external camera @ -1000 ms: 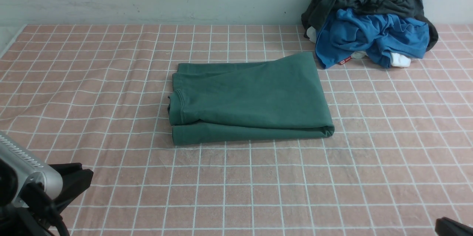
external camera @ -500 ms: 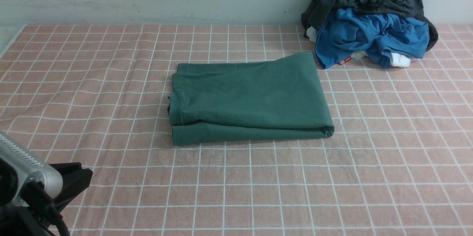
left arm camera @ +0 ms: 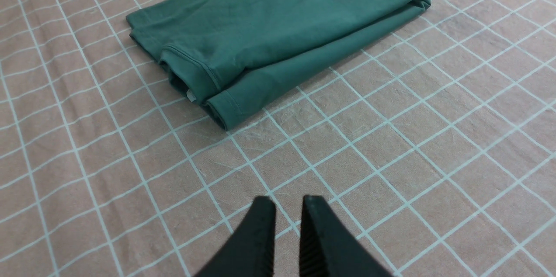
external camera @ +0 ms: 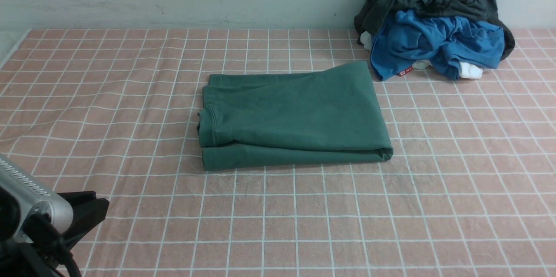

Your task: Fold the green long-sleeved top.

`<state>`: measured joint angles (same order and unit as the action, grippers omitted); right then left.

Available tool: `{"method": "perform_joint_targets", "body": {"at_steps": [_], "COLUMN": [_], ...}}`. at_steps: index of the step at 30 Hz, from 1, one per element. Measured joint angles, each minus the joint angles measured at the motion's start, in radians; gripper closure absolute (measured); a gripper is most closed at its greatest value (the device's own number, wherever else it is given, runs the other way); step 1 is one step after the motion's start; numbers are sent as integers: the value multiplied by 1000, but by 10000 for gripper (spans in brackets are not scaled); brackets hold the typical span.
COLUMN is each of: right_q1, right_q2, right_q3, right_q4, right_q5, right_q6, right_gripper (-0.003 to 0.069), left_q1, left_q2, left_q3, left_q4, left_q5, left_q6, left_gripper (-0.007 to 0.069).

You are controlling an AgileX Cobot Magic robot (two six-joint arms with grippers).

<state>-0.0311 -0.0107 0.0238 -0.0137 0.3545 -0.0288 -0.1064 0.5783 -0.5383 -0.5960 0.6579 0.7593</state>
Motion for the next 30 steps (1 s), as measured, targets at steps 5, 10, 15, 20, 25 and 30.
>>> {"method": "perform_joint_targets", "body": {"at_steps": [5,10,15,20,25,30], "right_q1": [0,0,0,0,-1,-1], "right_q2": [0,0,0,0,0,0], "right_q3": [0,0,0,0,0,0], "right_q4": [0,0,0,0,-1,-2], "right_q5": [0,1,1,1,2,2], "right_q6": [0,0,0,0,0,0], "right_gripper": [669,669,669,669,669,669], "left_q1": [0,0,0,0,6,41], "left_q2": [0,-72,-292,-490,-588,-589], "left_q3": [2,91,304,487,564,567], "left_q4": [0,-30,-10,42,174,294], "left_q5": [0,-38,-152,-396,-612,-588], "left_q6": [0,0,1,-47,-174,-313], "left_gripper": [545,545,545,545,545,545]}}
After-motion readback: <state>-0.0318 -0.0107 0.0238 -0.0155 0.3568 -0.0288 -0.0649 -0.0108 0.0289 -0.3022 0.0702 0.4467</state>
